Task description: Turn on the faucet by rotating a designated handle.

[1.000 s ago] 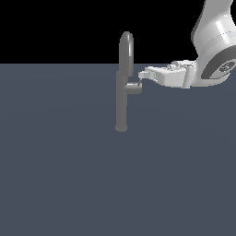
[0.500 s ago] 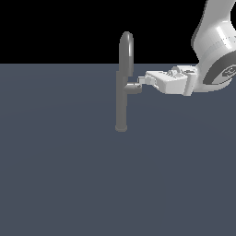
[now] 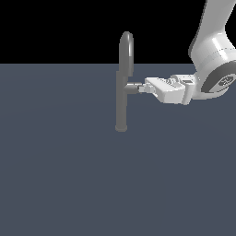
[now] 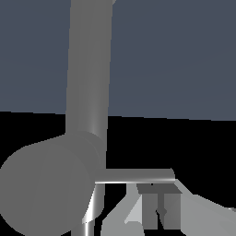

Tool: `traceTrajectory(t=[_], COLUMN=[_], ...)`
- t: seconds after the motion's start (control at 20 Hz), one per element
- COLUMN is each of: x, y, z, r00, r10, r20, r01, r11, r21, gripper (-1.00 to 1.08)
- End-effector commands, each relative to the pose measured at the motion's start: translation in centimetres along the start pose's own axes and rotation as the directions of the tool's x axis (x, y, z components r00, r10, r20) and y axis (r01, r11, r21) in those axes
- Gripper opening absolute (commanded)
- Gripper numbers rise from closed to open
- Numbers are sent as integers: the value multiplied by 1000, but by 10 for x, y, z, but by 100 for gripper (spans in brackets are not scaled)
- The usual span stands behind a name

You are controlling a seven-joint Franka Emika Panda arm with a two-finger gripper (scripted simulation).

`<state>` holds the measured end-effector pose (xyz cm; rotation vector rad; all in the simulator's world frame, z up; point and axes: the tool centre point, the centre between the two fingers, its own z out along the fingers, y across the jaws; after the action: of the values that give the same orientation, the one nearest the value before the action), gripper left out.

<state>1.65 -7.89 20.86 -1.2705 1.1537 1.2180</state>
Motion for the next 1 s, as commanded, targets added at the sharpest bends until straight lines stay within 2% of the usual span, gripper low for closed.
traceTrajectory(t=[0.0,0.45,0.5,0.55,0.95], x=[5,53,53,13,45], y=[-1,-5,-5,-14,-24], z=[0,0,0,0,0], r00=[1000,999,999,1000,1000], r10=[4,38,38,-22,11], r20=[0,3,3,4,3], r01=[-4,-38,-38,23,-11], r11=[1000,999,999,1000,1000], r21=[0,5,5,-11,-2], gripper=[-100,-100,-100,-100,-100])
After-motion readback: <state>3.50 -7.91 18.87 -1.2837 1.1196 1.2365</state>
